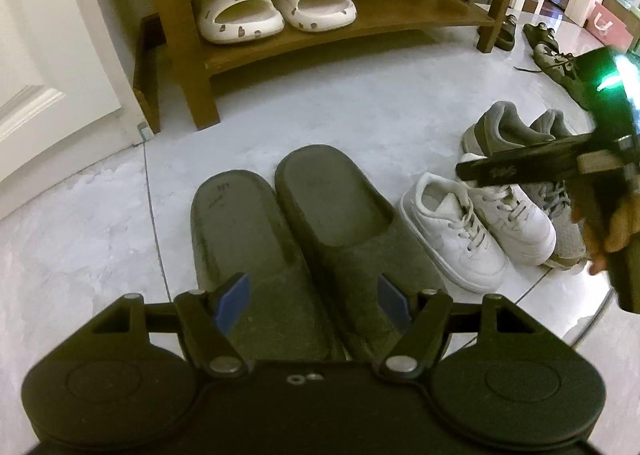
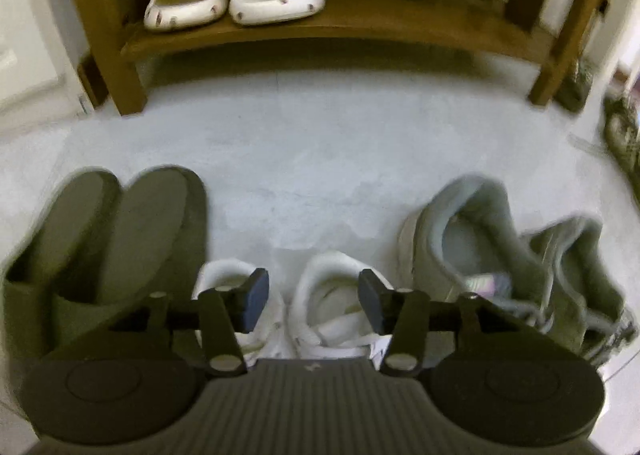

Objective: Organize scattered shoes
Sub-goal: 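Lower the white sneaker and open the right tool to release it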

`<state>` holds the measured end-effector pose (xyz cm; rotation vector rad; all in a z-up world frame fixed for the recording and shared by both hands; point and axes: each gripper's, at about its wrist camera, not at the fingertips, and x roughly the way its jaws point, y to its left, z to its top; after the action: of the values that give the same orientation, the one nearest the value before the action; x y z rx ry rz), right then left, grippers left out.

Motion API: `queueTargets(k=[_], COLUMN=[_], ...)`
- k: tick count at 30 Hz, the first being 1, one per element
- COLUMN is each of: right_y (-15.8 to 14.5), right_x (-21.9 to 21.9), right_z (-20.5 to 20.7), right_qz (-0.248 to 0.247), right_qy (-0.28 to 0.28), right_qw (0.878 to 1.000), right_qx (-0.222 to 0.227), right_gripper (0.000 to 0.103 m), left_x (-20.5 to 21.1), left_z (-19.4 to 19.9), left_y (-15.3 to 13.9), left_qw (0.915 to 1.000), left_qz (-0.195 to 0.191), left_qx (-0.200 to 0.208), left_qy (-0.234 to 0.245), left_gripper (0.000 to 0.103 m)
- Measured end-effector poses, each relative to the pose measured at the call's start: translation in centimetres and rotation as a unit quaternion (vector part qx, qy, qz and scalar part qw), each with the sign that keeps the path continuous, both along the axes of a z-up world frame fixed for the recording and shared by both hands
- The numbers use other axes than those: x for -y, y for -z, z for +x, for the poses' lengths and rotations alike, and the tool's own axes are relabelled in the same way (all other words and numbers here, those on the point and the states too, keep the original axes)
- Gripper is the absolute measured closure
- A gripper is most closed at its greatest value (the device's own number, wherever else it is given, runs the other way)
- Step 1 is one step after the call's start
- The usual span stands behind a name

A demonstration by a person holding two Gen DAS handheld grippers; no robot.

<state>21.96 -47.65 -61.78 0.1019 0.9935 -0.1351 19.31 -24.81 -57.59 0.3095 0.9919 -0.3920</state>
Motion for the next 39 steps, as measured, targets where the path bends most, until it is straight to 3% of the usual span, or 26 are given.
queueTargets(k=[3,6,9,16,21,24,27,31,39], right_y=[-2.4,-3.8,-4.5,-4.9,-4.2,-3.6,-3.2,-2.2,-1.4], right_x=[-0.7,-2.2,-3.5,-4.6,-3.5,-3.8,-5.8,-7.3,-6.4], right_z=[-3.9,-8.2,-12.6,-15.1,-11.9,-9.9,-8.0,-6.6,-4.6], right_qz=[-0.023,-0.051,-0.057,-0.042,-0.055,-0.066,-0.111,-0.151,-0.142], right_qy=[0.008,0.018,0.018,0.034,0.034,0.042,-0.021,-0.075,-0.085], right_qw=[0.997,0.99,0.986,0.994,0.995,0.996,0.993,0.986,0.986], right_qx=[0.067,0.129,0.154,0.097,0.077,0.048,0.016,0.001,0.028], right_gripper=[0.042,0.02,0.017,0.017,0.017,0.017,0.017,0.017,0.018], left_x=[1.2,2.9,5.0,6.5,5.9,5.5,5.1,4.9,5.5], left_z=[0.2,0.7,1.2,0.0,0.6,1.5,2.2,2.4,2.1], left_y=[-0.3,-0.7,-1.0,-1.2,1.1,3.5,6.0,7.2,7.1], left_qw=[0.9999,0.9995,0.9984,0.9959,0.9986,0.9954,0.9901,0.9912,0.9934], left_qz=[0.012,0.03,0.049,0.046,0.021,0.012,0.004,0.006,0.016], left_qx=[-0.002,-0.009,-0.025,-0.078,-0.047,-0.094,-0.139,-0.128,-0.097], left_qy=[0.005,0.002,-0.013,-0.006,0.012,-0.011,-0.019,-0.032,-0.058], left_gripper=[0.032,0.032,0.032,0.032,0.032,0.032,0.032,0.032,0.032])
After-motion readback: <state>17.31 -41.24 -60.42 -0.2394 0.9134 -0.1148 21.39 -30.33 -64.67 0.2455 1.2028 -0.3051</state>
